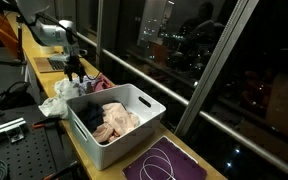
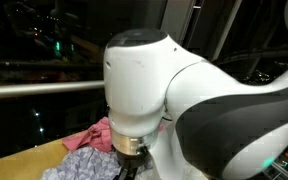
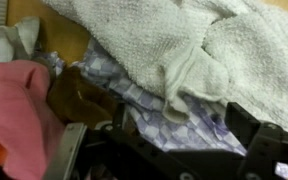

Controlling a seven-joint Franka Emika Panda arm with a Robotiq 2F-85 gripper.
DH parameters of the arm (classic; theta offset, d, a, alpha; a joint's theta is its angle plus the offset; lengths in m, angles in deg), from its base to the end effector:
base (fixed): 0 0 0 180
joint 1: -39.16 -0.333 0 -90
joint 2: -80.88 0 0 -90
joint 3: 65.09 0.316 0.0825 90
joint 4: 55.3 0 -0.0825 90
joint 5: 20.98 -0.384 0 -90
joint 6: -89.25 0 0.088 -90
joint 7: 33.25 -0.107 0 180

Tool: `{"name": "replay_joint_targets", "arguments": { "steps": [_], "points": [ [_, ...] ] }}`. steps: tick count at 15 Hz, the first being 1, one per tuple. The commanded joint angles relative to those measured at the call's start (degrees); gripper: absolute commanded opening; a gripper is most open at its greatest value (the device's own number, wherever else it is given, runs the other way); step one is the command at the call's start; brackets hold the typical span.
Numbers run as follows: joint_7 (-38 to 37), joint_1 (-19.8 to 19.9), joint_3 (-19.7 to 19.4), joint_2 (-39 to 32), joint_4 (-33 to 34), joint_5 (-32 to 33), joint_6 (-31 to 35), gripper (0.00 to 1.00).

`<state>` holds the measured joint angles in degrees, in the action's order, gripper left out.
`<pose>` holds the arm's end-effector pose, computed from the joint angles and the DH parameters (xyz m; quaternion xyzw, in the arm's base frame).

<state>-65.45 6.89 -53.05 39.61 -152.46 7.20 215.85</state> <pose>0.4878 0.4386 0.1700 0.9587 0.2472 0.0013 0.1406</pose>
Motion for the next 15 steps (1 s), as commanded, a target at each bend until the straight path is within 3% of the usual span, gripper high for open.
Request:
{"name": "replay_joint_targets", "arguments": {
  "steps": [1, 8, 9, 11, 15],
  "points": [
    [2.81, -1.39, -2.36, -4.91, 2.45, -3.30, 2.76, 1.00],
    [5.25, -0.94, -4.14, -10.91, 3.51, -8.93, 8.04, 1.00],
    [5.49, -0.76, -4.27, -10.49, 2.97, -9.51, 8.30, 0.75],
    [5.86, -0.54, -4.43, -9.56, 2.33, -10.44, 8.35, 0.66],
    [6.43, -0.48, -4.85, -8.39, 1.83, -11.16, 8.18, 0.35]
  ]
}}
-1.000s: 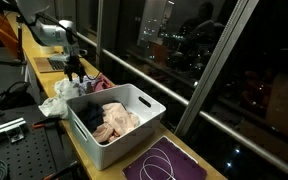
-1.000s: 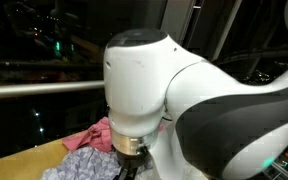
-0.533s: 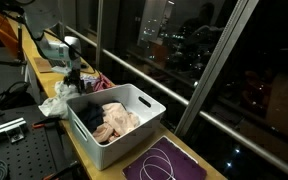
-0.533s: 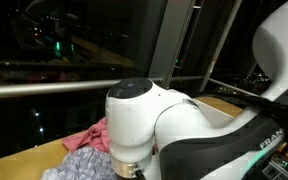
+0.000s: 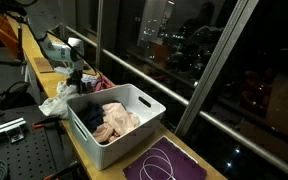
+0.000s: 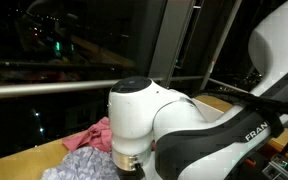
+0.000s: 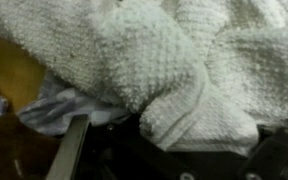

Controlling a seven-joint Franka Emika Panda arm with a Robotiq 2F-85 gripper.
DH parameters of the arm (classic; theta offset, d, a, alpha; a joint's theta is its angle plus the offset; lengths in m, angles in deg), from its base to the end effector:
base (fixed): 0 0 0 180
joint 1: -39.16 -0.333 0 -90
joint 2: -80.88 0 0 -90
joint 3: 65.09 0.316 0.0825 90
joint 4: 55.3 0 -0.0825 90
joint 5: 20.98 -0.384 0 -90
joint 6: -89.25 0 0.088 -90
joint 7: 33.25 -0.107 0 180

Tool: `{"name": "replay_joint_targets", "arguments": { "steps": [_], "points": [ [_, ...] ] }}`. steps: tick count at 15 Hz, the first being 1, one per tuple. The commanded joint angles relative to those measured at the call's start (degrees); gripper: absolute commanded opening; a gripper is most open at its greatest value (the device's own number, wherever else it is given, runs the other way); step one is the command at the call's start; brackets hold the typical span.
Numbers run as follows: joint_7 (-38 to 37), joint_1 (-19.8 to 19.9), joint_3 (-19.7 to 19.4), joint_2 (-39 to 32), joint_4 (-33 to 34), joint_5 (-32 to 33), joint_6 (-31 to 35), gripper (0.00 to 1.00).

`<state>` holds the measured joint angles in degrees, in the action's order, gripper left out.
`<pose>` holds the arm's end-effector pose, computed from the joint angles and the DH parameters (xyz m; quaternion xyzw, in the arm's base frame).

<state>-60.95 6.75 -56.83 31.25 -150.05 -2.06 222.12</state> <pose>0.5027 0.4155 0.0930 0.9711 0.2143 -0.0455 0.0947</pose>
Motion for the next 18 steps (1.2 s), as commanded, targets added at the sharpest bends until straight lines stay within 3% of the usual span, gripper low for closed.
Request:
{"name": "replay_joint_targets", "arguments": {
  "steps": [1, 5, 18],
  "points": [
    [2.07, -0.32, -1.14, 0.15, -0.66, -2.04, 1.90, 0.28],
    [2.37, -0.15, -1.14, 0.54, -0.87, -2.32, 1.97, 0.01],
    [3.28, -1.22, 0.18, 3.21, -0.79, -2.58, 2.54, 0.00]
  ]
}}
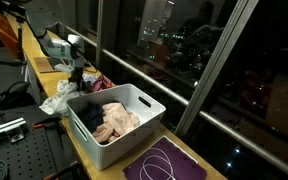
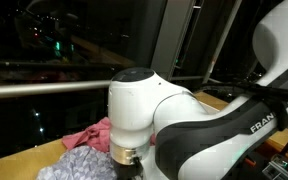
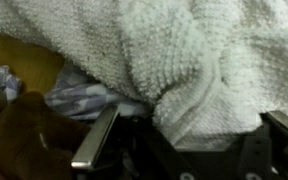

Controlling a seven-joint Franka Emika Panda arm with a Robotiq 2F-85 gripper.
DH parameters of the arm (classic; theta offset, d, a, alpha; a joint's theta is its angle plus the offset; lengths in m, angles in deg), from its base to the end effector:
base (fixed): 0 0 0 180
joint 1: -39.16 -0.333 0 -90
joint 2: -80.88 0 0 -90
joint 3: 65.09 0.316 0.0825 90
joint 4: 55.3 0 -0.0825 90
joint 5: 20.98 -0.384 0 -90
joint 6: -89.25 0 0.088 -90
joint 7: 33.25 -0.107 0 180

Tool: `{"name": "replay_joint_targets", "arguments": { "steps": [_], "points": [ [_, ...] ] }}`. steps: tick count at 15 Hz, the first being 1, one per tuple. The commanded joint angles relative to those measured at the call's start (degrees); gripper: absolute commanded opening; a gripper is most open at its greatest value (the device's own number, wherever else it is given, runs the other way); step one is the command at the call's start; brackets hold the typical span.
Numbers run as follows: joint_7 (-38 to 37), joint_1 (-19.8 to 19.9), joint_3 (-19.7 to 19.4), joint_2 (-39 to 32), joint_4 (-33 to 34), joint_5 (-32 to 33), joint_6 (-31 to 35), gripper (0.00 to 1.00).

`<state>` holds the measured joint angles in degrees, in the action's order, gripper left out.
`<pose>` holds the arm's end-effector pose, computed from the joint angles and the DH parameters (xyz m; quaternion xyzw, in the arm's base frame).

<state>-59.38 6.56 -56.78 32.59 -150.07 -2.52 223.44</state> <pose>0.5069 0.4228 0.1098 0.9702 0.2267 -0.0287 0.0806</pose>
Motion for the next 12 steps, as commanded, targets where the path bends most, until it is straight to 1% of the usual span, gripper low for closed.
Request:
{"name": "replay_joint_targets", "arguments": {
  "steps": [1, 5, 12],
  "points": [
    [1.58, -1.41, 0.16, 2.27, -0.81, -2.05, 1.39, 0.00],
    [1.55, -2.61, 0.01, 4.87, -1.74, -1.89, 1.67, 0.00],
    [1.31, -3.31, -0.12, 8.99, -2.33, -1.54, 1.39, 0.00]
  ]
}}
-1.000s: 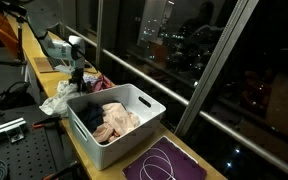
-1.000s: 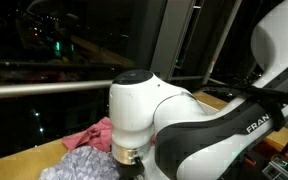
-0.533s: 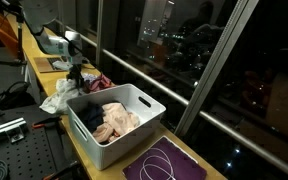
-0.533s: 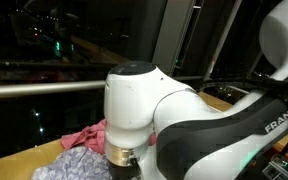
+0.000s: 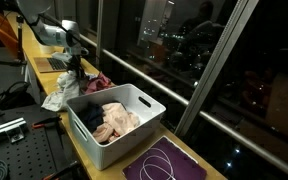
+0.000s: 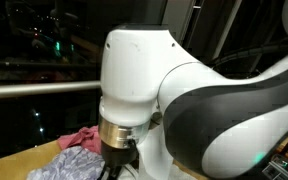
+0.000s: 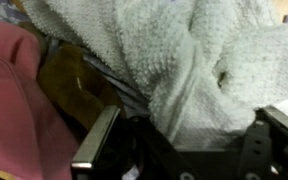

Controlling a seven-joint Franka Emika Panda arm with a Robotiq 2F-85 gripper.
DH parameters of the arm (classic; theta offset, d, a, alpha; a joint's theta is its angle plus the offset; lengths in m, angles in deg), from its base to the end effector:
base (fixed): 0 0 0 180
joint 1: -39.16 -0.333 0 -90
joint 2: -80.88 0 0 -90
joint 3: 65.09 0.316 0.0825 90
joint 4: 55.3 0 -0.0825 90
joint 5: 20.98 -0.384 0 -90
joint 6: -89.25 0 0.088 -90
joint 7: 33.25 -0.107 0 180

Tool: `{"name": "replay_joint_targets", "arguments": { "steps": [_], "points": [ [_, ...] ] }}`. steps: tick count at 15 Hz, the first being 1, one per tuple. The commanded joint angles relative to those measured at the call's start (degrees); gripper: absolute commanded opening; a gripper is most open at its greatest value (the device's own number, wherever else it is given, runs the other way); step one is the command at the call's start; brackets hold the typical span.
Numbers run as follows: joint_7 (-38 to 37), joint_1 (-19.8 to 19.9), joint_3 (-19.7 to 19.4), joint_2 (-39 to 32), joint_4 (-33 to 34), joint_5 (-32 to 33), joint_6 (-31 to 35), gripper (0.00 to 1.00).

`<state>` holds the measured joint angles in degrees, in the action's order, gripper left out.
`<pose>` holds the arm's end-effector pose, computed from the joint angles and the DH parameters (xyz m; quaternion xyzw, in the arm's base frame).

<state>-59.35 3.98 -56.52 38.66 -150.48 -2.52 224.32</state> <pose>0.5007 0.4588 0.1789 0.9666 0.2484 0.0248 0.0576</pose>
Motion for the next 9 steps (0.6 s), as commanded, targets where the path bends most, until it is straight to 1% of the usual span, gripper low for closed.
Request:
{"name": "replay_joint_targets", "arguments": {
  "steps": [1, 4, 9],
  "points": [
    [1.24, -0.78, -0.36, 3.23, -1.92, -1.52, 0.52, 0.00],
    [1.19, -1.04, -0.41, 4.52, -2.17, -1.27, 0.17, 0.00],
    [0.64, -1.67, -0.78, 9.34, -3.83, -0.20, -0.47, 0.00]
  ]
}}
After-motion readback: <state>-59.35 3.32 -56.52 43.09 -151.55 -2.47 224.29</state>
